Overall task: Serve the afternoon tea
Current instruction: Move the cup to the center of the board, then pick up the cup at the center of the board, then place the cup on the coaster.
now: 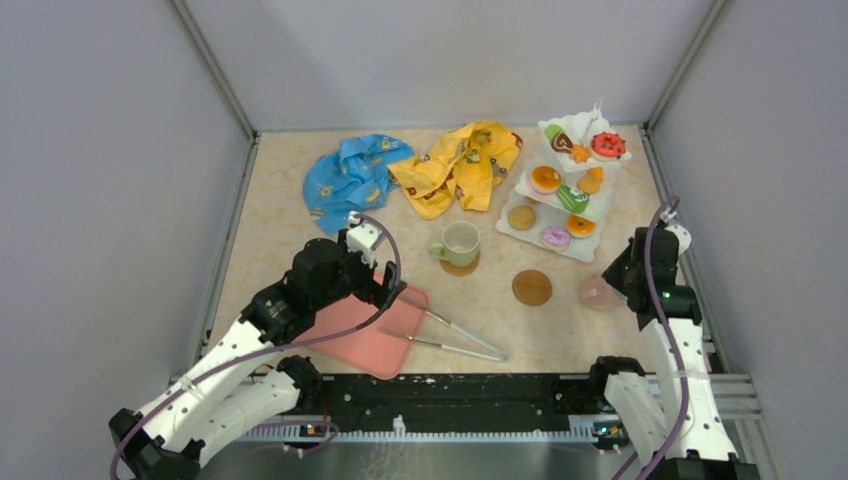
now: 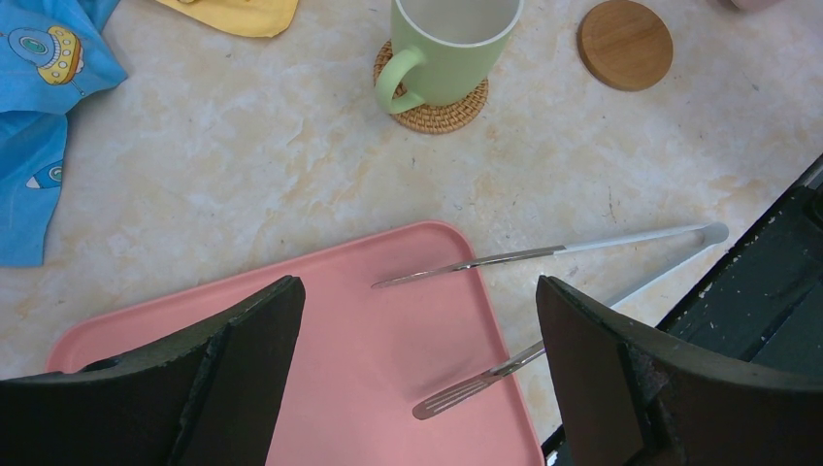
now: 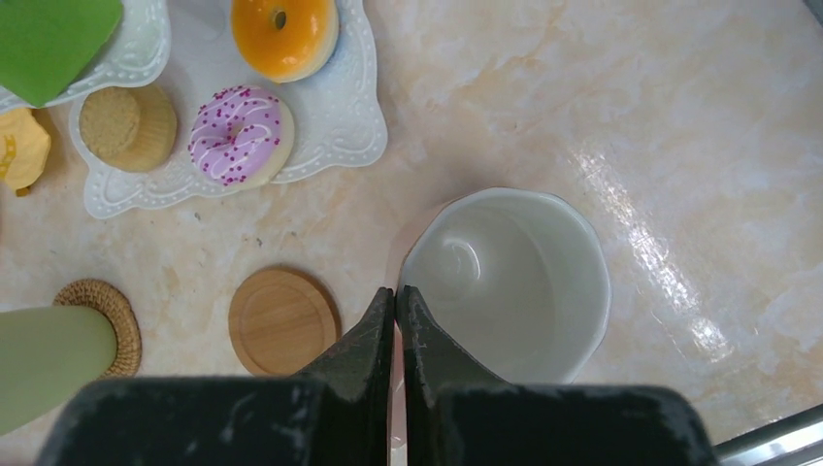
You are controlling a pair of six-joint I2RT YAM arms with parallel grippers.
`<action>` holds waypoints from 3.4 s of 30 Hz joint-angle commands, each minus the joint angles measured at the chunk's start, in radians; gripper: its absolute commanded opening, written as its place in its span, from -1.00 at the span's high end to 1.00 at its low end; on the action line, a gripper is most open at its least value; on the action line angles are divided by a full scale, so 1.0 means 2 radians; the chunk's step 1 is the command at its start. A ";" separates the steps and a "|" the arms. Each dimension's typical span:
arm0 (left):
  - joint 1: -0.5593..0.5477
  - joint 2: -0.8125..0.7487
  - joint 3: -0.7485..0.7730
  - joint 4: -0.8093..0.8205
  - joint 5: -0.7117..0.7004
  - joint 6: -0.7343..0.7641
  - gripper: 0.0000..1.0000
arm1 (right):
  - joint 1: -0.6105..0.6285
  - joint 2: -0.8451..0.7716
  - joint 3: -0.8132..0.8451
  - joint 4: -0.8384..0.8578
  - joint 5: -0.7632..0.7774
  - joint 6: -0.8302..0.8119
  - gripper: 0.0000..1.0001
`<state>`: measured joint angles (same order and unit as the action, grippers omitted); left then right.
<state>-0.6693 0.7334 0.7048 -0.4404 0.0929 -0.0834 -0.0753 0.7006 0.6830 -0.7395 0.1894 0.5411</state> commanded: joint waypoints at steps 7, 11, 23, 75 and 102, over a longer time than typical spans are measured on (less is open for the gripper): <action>0.001 -0.003 -0.004 0.019 0.002 0.000 -0.93 | 0.004 0.029 0.003 0.041 -0.030 0.004 1.00; 0.001 0.001 -0.002 0.019 0.002 0.001 -0.93 | 0.007 0.040 0.003 0.038 -0.039 0.010 0.81; 0.001 -0.001 -0.003 0.019 0.003 0.003 -0.94 | 0.010 0.042 -0.018 0.042 -0.032 0.021 0.63; 0.001 -0.013 -0.006 0.022 0.003 0.002 -0.96 | 0.105 0.056 0.049 0.001 -0.031 -0.039 1.00; 0.001 -0.048 -0.005 0.018 -0.042 -0.005 -0.98 | 0.284 0.114 0.137 -0.021 0.037 -0.083 1.00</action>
<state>-0.6693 0.6823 0.6987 -0.4404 0.0551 -0.0837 0.4416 0.9020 0.8608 -0.8303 0.2298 0.4202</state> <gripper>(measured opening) 0.987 0.081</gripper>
